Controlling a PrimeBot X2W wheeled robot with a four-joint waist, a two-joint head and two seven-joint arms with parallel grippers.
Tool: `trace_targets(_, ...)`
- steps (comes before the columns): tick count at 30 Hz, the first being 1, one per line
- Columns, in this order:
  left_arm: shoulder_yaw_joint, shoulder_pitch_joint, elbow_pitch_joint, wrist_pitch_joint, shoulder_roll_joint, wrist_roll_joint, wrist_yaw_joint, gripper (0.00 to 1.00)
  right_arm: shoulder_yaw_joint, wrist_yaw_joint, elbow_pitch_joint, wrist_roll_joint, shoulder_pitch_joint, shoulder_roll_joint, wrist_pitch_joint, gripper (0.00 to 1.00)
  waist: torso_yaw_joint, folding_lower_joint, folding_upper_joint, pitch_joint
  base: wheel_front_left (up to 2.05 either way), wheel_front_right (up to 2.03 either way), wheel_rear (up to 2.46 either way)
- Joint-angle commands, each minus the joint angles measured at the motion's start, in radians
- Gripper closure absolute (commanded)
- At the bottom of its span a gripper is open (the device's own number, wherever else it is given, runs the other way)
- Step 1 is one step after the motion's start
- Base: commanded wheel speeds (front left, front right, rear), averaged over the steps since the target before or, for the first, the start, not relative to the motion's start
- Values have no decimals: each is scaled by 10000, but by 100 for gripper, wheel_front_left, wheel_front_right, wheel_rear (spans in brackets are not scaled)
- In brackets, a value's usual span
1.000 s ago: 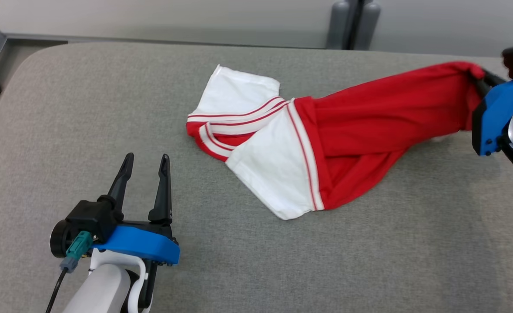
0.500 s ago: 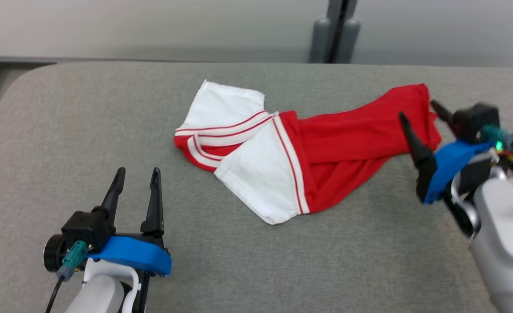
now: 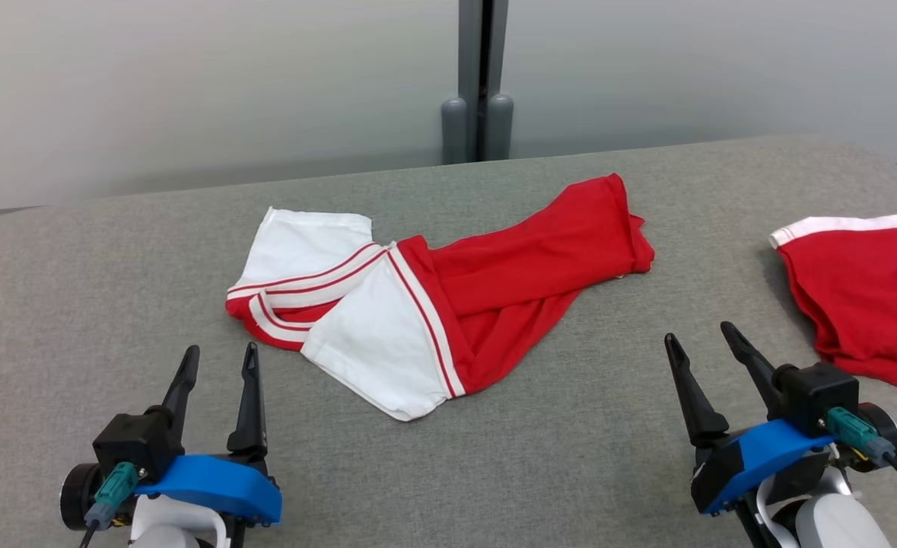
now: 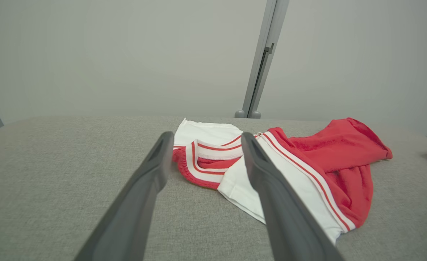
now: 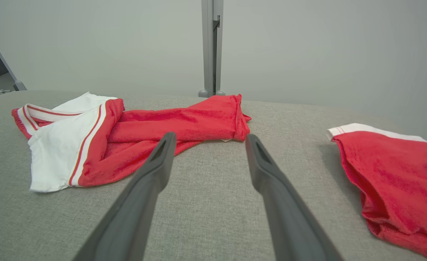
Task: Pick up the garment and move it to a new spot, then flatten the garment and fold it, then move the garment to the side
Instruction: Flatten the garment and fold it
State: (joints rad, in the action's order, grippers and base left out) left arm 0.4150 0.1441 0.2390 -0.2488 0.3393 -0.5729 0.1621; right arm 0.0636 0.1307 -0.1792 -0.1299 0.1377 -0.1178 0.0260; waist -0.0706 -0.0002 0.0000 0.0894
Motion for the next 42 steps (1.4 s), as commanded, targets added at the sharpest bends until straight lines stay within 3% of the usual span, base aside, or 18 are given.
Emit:
trace_targets(1,6,-72,-39,46,84,-42,38,0,-38,1,284,113,-187,101,-114,0,-100,2,0,-37,0,0,0)
trace_targets(5,199,255,-31,456,59,-15,11,0,-83,1,833,227,-310,267,-392,0,-180,2,0,91,0,0,0)
trace_targets(9,702,1189,464,1579,-130,-29,-323,0,80,1,1153,341,-205,349,-499,0,-223,2,0,346,0,0,0)
trace_targets(17,1289,3282,2745,3516,-550,-190,-993,0,574,1,1115,354,150,464,-439,0,-660,2,0,871,0,0,0)
trace_targets(27,1427,4950,5256,4747,-730,-314,-1297,0,1005,1,718,168,608,559,-172,0,-1268,2,0,1524,0,0,0)
trace_targets(28,1465,5014,5350,4784,-741,-304,-1340,11,995,1,690,157,649,567,-135,0,-1284,2,0,1554,0,0,0)
trace_targets(29,1497,5056,5431,4804,-751,-300,-1375,51,987,1,657,151,670,571,-127,0,-1293,2,0,1568,0,0,0)
trace_targets(30,1544,5118,5483,4749,-750,-265,-1434,100,988,1,626,138,676,580,-95,0,-1304,2,0,1575,0,0,0)
trace_targets(35,1658,5181,5748,4689,-825,-313,-1652,100,980,1,492,133,720,611,-32,0,-1283,2,0,1507,0,0,0)
trace_targets(42,1519,4678,5002,3097,-937,-193,-1352,100,814,1,493,198,574,627,-127,0,-984,2,0,1212,0,0,0)
